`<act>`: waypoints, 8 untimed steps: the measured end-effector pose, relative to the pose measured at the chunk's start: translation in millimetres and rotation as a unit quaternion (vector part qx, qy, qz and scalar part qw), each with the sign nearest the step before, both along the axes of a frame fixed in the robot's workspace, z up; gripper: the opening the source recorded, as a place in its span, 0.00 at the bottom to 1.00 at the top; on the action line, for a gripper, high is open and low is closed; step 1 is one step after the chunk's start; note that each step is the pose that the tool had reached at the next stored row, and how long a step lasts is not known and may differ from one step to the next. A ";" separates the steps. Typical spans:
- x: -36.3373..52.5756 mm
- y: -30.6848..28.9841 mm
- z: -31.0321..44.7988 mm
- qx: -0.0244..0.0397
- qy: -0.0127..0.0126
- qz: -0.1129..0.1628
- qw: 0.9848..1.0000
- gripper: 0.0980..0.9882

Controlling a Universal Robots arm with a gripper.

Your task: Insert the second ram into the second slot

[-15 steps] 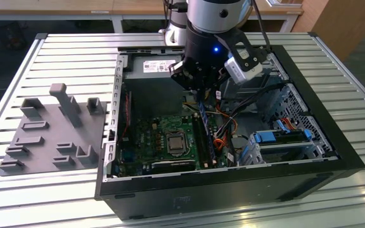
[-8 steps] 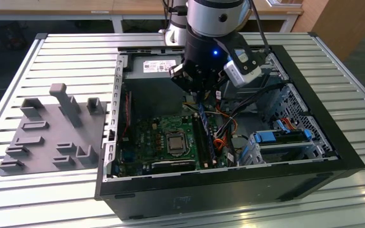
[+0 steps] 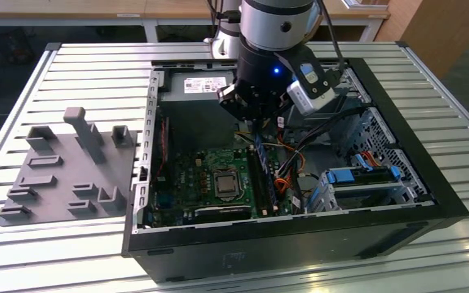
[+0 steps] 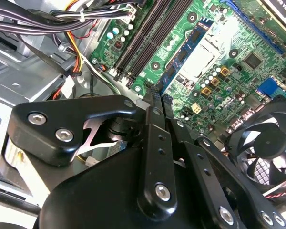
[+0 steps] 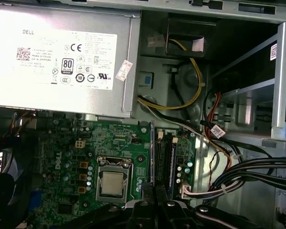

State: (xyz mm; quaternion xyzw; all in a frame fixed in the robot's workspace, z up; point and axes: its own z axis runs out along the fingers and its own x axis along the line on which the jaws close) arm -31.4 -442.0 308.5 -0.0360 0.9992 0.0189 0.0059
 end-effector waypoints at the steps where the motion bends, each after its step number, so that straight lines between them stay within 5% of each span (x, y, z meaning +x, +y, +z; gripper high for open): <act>1: 0.0 -0.2 -0.7 0.000 0.000 0.000 1.000 0.04; 8: 0.0 -1.6 -6.2 0.000 0.001 -0.001 1.000 0.04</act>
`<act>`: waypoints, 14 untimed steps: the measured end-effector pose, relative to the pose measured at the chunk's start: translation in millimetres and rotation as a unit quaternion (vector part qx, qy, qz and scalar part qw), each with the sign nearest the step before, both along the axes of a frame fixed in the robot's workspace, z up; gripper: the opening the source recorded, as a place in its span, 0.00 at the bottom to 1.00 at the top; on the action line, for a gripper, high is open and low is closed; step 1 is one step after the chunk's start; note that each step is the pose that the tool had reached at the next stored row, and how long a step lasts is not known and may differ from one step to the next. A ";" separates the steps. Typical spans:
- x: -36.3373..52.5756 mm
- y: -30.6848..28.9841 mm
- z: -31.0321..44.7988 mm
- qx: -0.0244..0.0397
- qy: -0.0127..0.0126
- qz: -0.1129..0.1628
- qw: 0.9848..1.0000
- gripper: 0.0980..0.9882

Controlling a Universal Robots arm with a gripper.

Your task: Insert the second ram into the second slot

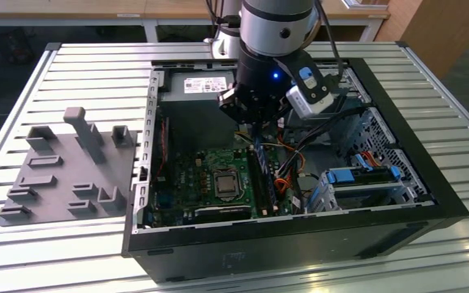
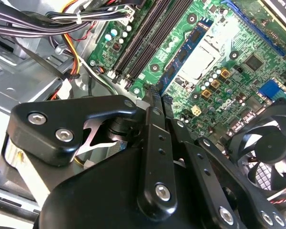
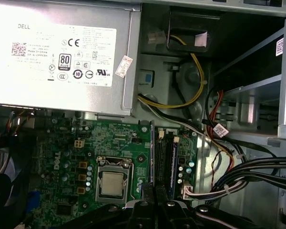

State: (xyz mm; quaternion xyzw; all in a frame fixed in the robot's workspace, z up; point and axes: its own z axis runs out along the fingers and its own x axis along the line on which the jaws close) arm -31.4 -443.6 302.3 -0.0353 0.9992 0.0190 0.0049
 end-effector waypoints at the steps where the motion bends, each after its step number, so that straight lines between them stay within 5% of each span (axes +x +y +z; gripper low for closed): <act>1: 0.0 -0.3 -0.7 0.000 0.000 0.000 1.000 0.04; 14: 0.0 -3.7 -9.3 0.000 0.000 0.000 1.000 0.04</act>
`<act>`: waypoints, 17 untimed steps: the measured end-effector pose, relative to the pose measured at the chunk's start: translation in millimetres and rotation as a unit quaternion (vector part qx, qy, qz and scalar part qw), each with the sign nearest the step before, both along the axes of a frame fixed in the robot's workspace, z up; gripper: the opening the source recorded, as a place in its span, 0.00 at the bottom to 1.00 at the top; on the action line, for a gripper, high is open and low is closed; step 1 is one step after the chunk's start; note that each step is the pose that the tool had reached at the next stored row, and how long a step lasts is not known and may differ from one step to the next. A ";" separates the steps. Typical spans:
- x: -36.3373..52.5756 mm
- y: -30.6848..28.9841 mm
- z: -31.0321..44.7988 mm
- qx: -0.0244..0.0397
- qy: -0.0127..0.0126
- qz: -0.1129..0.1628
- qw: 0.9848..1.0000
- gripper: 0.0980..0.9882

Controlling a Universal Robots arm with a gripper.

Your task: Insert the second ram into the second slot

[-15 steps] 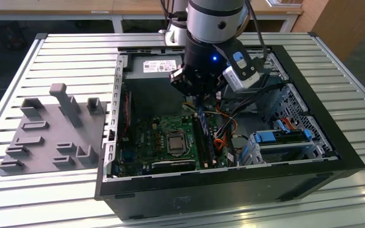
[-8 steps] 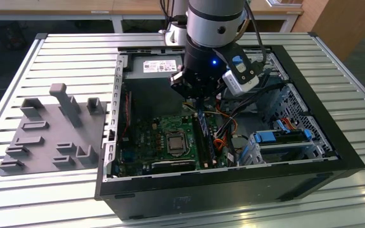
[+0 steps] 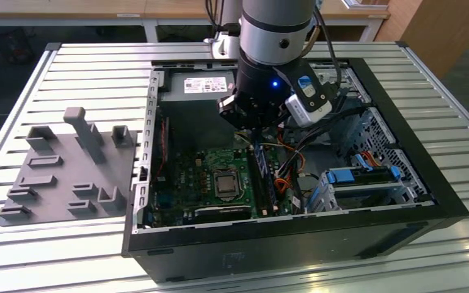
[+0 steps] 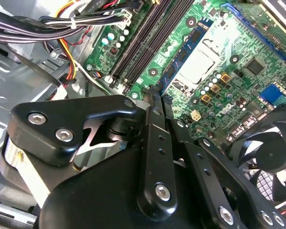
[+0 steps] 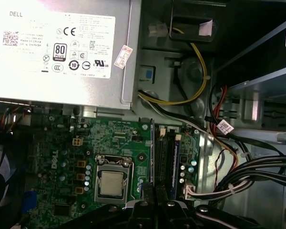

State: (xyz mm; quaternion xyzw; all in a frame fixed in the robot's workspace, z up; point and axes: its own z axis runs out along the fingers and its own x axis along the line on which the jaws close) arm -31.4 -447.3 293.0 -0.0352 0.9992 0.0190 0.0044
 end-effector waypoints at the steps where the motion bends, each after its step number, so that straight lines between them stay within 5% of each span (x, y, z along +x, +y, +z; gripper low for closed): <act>1: 0.0 -0.2 -0.5 0.000 0.000 0.000 1.000 0.04; 17: 0.0 -3.9 -7.1 0.000 0.000 0.000 1.000 0.04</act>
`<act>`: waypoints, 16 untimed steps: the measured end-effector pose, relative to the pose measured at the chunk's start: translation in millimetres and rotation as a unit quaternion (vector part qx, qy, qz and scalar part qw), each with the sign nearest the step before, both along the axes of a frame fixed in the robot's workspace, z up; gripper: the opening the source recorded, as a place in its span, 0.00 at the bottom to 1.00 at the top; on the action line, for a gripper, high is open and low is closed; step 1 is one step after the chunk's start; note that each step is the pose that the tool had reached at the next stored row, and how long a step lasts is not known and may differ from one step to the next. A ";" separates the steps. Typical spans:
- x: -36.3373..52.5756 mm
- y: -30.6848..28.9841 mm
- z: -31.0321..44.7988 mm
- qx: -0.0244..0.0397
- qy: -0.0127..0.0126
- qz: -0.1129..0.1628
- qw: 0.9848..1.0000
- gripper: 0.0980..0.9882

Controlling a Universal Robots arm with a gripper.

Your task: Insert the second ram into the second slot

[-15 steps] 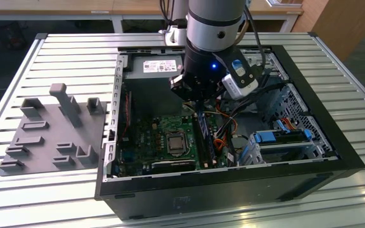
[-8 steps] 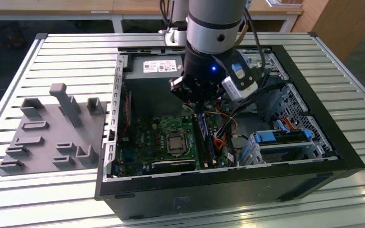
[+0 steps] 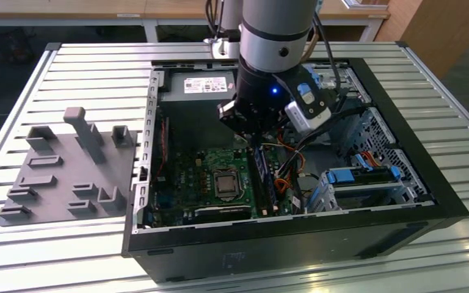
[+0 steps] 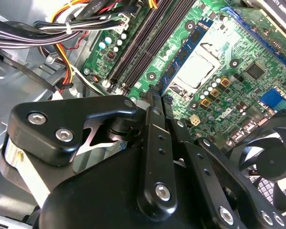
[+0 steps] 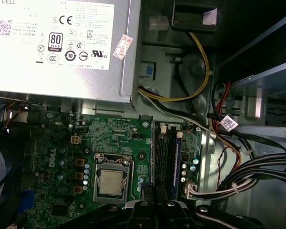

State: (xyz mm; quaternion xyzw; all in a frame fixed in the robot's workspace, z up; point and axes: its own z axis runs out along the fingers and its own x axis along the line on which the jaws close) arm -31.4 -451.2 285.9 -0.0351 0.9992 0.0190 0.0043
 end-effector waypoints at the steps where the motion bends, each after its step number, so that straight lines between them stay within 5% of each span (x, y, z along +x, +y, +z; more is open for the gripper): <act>1: 0.0 -0.2 -0.3 0.000 0.000 0.000 1.000 0.04; 16: 0.0 -3.6 -3.8 0.000 0.000 0.000 1.000 0.04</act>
